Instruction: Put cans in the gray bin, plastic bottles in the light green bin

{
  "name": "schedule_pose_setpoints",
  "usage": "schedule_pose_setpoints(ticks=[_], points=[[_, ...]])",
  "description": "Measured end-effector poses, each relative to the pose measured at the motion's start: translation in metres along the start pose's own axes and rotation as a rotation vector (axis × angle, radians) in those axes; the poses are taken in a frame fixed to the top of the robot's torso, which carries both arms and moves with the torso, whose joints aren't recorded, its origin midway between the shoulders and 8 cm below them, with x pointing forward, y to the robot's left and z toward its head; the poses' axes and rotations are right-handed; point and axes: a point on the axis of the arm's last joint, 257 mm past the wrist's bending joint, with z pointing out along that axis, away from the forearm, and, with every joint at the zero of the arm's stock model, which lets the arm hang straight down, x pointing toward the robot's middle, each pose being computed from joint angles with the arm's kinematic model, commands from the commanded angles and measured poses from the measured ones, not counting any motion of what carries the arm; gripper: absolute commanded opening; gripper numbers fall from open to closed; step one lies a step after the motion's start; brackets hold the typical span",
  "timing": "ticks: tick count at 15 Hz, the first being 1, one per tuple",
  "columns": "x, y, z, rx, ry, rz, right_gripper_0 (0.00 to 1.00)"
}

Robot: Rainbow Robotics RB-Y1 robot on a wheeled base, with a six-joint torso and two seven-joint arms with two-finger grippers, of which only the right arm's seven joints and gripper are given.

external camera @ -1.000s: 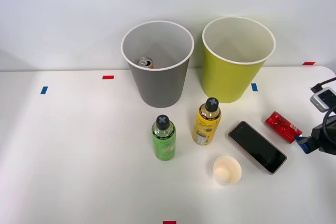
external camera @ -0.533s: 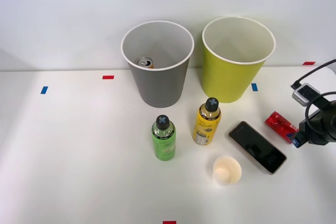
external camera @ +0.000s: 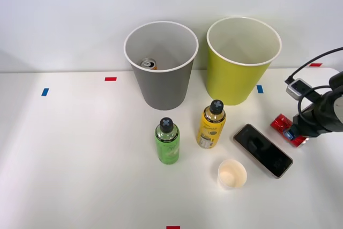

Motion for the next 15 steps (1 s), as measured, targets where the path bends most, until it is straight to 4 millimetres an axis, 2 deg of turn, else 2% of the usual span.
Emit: schedule_pose_setpoints(ticks=[15], points=[[-0.014, 0.009, 0.043, 0.016, 0.076, -0.037, 0.96]])
